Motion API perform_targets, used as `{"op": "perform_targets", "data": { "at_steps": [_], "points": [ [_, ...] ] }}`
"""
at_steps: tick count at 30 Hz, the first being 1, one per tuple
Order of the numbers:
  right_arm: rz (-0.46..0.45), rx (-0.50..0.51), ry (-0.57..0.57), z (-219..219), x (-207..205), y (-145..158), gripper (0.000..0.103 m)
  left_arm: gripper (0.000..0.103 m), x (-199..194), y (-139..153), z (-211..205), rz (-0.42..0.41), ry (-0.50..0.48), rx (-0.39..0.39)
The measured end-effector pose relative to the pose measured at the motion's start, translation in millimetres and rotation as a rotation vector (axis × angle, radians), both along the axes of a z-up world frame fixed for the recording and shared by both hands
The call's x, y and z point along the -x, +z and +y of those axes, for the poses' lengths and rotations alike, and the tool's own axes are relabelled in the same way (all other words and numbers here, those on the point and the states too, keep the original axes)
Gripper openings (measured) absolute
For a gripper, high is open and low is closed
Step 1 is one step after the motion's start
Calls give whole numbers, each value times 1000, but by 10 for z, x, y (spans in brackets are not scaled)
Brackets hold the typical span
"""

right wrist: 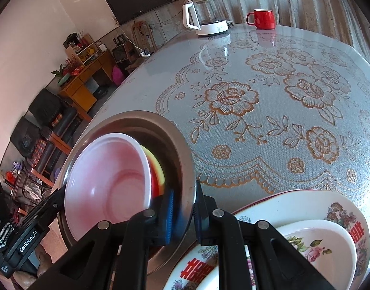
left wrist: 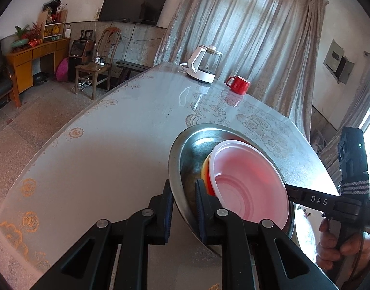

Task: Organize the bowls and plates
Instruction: 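Lift the steel basin with the left gripper and move it over the plate stack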

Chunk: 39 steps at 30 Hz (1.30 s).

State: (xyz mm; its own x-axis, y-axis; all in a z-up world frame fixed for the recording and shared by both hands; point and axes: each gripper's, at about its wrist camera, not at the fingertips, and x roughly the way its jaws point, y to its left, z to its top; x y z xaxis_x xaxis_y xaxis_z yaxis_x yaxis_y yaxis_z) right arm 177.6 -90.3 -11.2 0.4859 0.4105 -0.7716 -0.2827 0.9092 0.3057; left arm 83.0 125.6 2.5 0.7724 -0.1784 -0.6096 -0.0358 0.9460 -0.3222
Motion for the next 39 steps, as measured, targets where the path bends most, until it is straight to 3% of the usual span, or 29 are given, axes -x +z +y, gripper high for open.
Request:
{"op": "perform_targets", "data": {
  "at_steps": [22,39],
  "points": [
    [-69,-71,-30,-201,274,301,14,16,173,349,-129,-72,-33,-14],
    [-124,-89,-109,-652,645,515,14,15,226,483,-528,-95,-159,-13]
  ]
}}
